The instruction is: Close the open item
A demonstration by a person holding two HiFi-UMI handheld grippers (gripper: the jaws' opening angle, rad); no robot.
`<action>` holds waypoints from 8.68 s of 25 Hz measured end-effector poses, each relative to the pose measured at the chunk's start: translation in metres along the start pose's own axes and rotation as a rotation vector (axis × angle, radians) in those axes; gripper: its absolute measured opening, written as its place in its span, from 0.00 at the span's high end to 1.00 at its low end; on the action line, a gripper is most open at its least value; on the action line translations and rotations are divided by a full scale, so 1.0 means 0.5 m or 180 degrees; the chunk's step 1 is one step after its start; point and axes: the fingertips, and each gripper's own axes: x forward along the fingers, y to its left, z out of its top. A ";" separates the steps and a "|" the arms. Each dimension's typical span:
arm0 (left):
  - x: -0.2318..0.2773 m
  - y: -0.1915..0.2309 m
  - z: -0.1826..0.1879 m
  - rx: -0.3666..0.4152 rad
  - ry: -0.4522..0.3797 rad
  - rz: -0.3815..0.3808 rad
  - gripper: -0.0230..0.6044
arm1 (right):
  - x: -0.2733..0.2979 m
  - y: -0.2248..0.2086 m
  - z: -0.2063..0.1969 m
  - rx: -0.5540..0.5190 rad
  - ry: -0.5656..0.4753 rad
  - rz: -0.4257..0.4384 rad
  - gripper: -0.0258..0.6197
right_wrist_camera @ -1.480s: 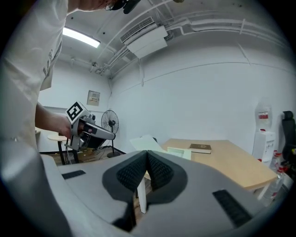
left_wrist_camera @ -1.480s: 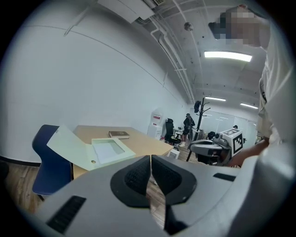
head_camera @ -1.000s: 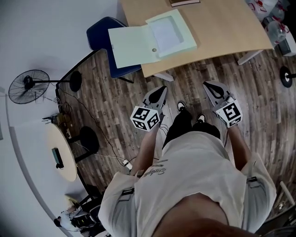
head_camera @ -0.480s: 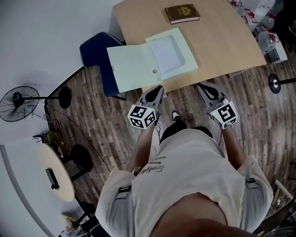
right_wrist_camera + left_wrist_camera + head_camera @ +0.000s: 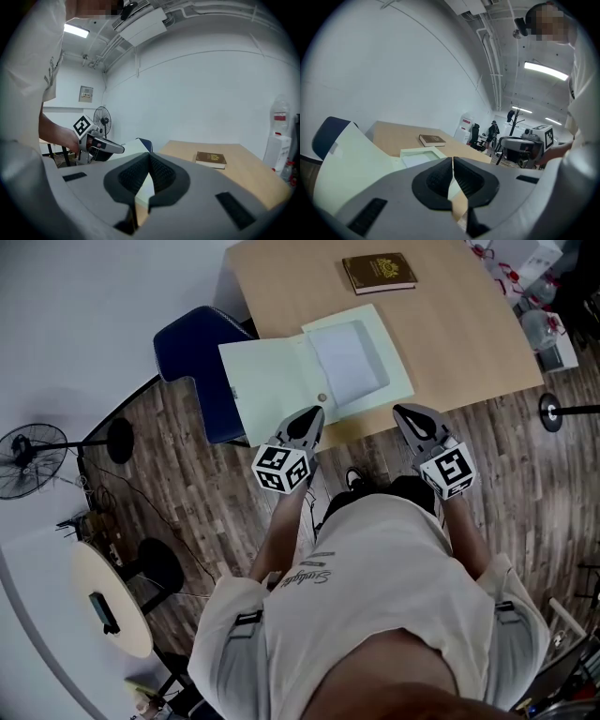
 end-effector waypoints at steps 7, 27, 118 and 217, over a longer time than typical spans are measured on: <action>0.050 0.027 0.005 -0.0085 0.0058 0.0128 0.94 | 0.036 -0.072 -0.039 0.0142 0.0107 0.0024 0.97; 0.207 0.092 0.172 0.0101 -0.0332 0.1115 0.94 | 0.197 -0.300 -0.074 0.0104 0.0011 0.0930 0.97; 0.119 0.279 -0.052 -0.0854 0.0169 0.0276 0.94 | 0.234 -0.178 -0.036 0.0112 0.0120 0.0326 0.97; 0.406 0.148 -0.166 -0.0311 0.1260 0.0656 0.94 | 0.099 -0.404 -0.217 0.0560 0.0293 0.0339 0.97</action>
